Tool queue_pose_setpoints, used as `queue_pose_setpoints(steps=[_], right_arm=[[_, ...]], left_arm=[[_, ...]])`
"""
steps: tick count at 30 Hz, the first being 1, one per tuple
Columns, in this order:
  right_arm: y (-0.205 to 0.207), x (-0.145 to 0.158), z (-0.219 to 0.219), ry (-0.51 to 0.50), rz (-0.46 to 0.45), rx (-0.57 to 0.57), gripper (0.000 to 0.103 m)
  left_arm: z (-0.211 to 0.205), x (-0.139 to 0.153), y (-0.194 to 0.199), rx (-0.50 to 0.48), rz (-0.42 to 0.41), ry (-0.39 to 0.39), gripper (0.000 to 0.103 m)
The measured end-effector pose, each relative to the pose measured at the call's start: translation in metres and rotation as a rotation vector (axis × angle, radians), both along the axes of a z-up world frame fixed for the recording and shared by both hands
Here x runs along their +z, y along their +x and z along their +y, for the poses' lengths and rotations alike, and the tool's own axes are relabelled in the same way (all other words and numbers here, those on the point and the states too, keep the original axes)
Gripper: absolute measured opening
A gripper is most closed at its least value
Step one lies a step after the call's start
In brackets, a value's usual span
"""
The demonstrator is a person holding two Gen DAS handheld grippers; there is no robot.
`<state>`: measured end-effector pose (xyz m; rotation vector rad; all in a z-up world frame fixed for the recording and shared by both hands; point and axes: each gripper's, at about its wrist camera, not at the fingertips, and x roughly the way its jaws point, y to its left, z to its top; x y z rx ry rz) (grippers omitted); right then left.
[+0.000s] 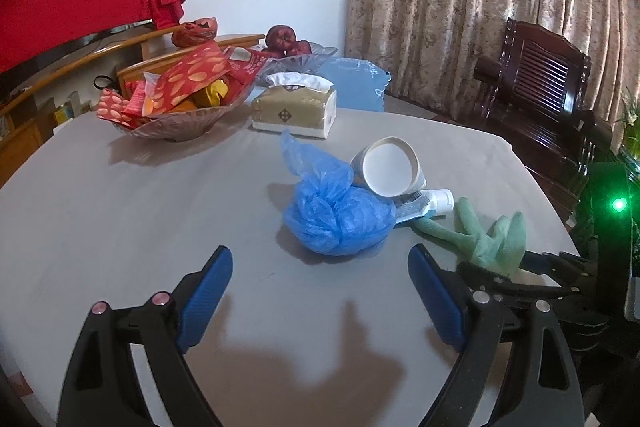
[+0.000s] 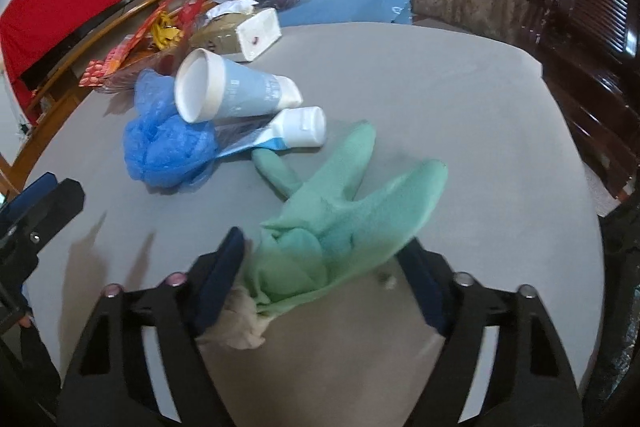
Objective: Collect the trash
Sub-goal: 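Grasp the second green rubber glove with the right gripper, then grasp the blue plastic bag with the left gripper and lift it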
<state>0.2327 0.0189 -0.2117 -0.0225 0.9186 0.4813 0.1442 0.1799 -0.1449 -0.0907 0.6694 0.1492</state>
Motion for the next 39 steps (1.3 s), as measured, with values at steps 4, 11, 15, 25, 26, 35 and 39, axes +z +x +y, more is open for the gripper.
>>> queue_pose_setpoints(steps=[4,11,15,25,26,35,39], right_arm=[[-0.002,0.004,0.002,0.012,0.005,0.057,0.028],[0.001,0.017,-0.027,0.038,-0.002,-0.008,0.025],[0.012,0.02,-0.041,0.036,-0.007,-0.051,0.025],[0.021,0.024,-0.046,0.02,-0.027,-0.059,0.025],[0.02,0.023,-0.047,0.021,-0.025,-0.059,0.025],[0.016,0.024,-0.052,0.025,-0.018,-0.063,0.025],[0.011,0.029,-0.052,0.028,-0.026,-0.06,0.025]], left_arm=[[0.003,-0.003,0.0,0.005,0.004,-0.004,0.088],[0.003,-0.007,0.006,0.006,0.013,-0.012,0.088],[0.002,-0.011,0.021,0.005,0.018,-0.02,0.088],[0.003,-0.032,0.072,0.012,0.078,-0.023,0.088],[0.003,-0.035,0.077,0.012,0.086,-0.028,0.088],[0.001,-0.039,0.082,-0.033,0.107,-0.087,0.033],[0.002,-0.03,0.068,-0.03,0.084,-0.102,0.02]])
